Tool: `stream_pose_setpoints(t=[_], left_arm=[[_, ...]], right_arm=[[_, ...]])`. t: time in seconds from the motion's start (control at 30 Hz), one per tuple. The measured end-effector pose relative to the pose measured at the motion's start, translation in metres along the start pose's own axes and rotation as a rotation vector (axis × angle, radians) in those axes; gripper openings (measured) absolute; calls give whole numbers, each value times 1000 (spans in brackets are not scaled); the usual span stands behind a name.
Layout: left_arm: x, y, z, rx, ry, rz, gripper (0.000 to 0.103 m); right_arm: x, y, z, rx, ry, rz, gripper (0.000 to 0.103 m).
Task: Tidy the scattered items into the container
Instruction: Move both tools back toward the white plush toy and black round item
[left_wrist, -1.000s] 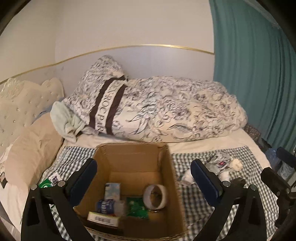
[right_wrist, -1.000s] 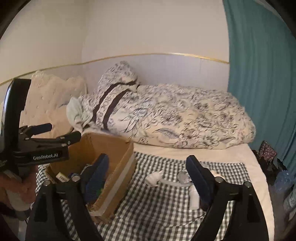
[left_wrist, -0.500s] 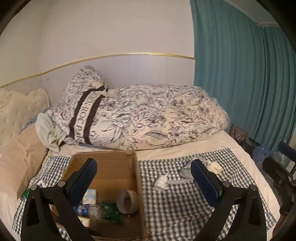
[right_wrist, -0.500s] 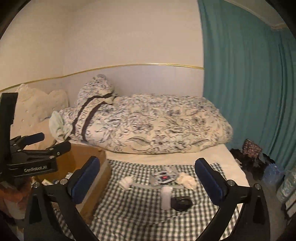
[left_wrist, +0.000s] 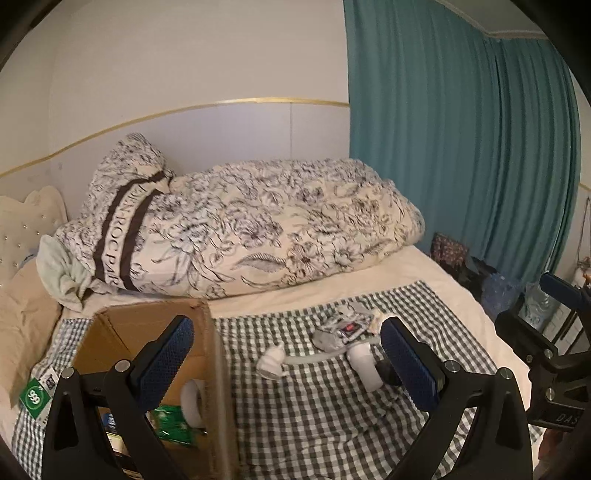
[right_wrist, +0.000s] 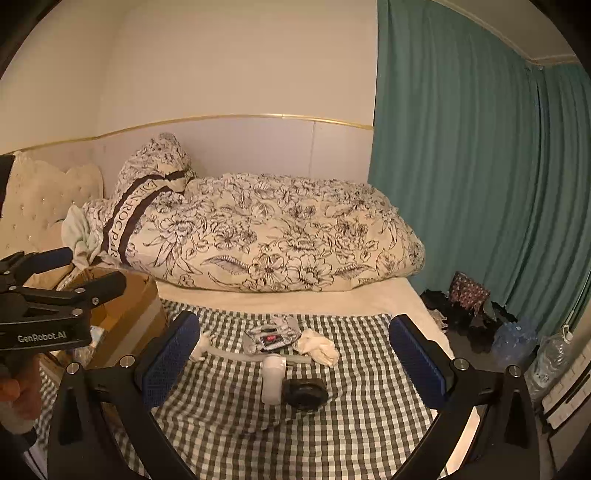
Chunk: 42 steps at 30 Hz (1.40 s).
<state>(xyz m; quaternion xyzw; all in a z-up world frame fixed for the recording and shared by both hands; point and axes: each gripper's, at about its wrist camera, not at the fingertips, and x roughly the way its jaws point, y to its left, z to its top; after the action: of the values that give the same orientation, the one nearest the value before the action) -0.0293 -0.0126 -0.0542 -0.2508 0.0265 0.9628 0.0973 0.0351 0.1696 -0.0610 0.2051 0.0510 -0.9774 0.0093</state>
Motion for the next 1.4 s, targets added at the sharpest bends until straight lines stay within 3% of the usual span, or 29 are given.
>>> stream_pose_setpoints(t=[0.43,0.87,1.3,1.4], left_arm=[[53,-15,-22,12,74,5,103],[107,-24,-44,10,84,36,103],[160,-9,-71,-60,145,61,103],[178,-6,-81,-61,187,111,102]], right_arm=[[53,-29,-53,61,127,12,103],[112,-53,-92,107,281,5,103],[150,-64,-119,51,303,-16,103],[160,-69,-125,51,316,-13,103]])
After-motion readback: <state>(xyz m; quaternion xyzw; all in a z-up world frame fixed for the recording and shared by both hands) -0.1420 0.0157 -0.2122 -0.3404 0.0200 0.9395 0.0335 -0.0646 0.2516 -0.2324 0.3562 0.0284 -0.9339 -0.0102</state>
